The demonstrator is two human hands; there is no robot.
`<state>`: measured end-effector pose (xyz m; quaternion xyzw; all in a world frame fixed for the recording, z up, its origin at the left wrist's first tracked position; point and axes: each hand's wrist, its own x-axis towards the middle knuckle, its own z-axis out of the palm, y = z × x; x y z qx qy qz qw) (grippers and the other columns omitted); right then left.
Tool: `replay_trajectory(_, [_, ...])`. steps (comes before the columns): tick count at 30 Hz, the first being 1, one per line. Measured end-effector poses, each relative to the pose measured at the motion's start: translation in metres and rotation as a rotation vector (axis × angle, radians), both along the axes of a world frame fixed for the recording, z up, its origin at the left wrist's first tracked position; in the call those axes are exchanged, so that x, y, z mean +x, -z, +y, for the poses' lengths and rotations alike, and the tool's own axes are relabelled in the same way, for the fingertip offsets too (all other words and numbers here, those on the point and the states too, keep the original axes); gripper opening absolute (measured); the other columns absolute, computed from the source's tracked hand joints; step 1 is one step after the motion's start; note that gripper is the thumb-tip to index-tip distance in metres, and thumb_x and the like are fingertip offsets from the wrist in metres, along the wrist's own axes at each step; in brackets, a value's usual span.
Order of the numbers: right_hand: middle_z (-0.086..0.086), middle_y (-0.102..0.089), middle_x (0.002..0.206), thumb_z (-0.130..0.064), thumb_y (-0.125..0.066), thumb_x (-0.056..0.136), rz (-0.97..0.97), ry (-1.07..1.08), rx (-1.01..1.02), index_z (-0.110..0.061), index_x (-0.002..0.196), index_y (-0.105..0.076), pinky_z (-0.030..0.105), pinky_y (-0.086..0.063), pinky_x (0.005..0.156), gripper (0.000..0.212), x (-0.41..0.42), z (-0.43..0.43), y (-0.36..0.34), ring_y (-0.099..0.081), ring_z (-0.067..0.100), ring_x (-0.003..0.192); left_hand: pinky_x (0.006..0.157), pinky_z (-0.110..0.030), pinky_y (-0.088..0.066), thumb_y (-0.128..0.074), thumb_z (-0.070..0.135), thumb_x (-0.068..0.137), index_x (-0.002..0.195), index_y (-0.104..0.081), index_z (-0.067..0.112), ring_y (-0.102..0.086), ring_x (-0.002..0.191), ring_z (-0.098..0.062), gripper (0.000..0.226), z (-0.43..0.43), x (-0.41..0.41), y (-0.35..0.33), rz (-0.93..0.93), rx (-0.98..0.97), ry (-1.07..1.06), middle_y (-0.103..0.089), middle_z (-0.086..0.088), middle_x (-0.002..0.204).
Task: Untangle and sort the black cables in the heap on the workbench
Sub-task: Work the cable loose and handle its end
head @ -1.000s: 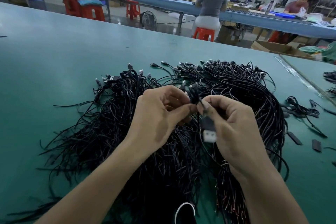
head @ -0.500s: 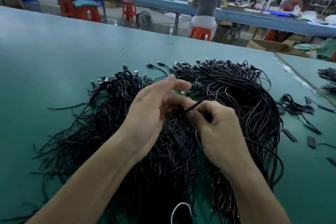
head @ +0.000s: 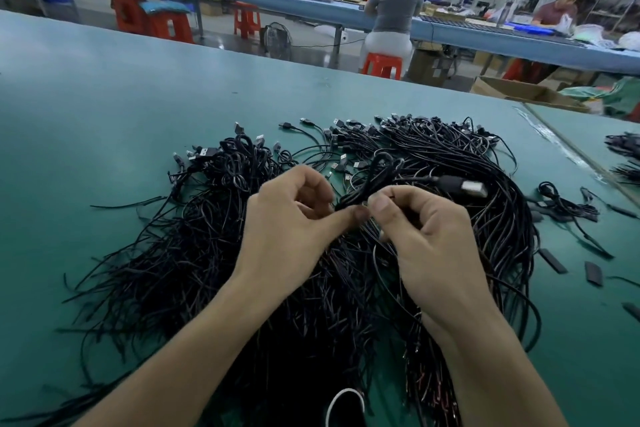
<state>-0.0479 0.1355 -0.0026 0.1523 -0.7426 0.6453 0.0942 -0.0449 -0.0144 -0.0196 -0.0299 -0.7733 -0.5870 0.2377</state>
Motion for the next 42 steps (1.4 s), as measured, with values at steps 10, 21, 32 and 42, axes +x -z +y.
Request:
replay_trajectory(10, [-0.002,-0.072,0.090,-0.016,-0.069,0.092,0.017,-0.089,0.201,-0.019,0.088,-0.075,0.033,-0.055,0.081,0.008,-0.001,-0.006,0.006,-0.068,0.012,0.086,0.066,-0.019,-0.058,-0.063,-0.012,0.083,0.098,-0.071,0.007,-0.074,0.082,-0.015,0.025,-0.004,0.000,-0.016,-0.194,0.488,0.390,-0.077,-0.010,0.091])
replay_trajectory(21, [-0.009,-0.054,0.056,-0.027,-0.066,0.094,-0.112,0.097,0.086,-0.022,0.076,-0.072,0.025,-0.040,0.054,0.020,-0.003,0.000,0.009,-0.045,0.010,0.055,0.089,-0.017,-0.051,-0.077,0.036,0.076,0.080,-0.077,0.028,-0.065,0.111,-0.003,0.009,-0.002,0.001,-0.015,-0.111,0.285,0.361,-0.073,0.006,0.114])
replay_trajectory(32, [-0.009,-0.068,0.071,-0.033,-0.069,0.091,-0.060,0.176,0.226,-0.025,0.086,-0.071,0.016,-0.049,0.059,0.010,-0.010,0.008,0.016,-0.058,0.004,0.060,0.050,-0.021,-0.051,-0.068,0.020,0.094,0.082,-0.069,0.008,-0.067,0.054,-0.016,0.017,-0.015,-0.008,0.004,-0.336,-0.010,0.253,-0.072,-0.004,0.066])
replay_trajectory(42, [-0.005,-0.049,0.143,-0.032,-0.041,0.104,-0.215,0.429,1.127,-0.030,0.144,-0.044,0.042,-0.034,0.101,0.041,-0.012,0.024,0.031,-0.039,0.025,0.128,0.039,-0.022,-0.047,-0.064,0.017,0.097,0.094,-0.045,0.015,-0.059,0.044,-0.006,0.020,-0.060,-0.033,0.019,-0.254,0.537,-0.311,-0.065,-0.009,0.081])
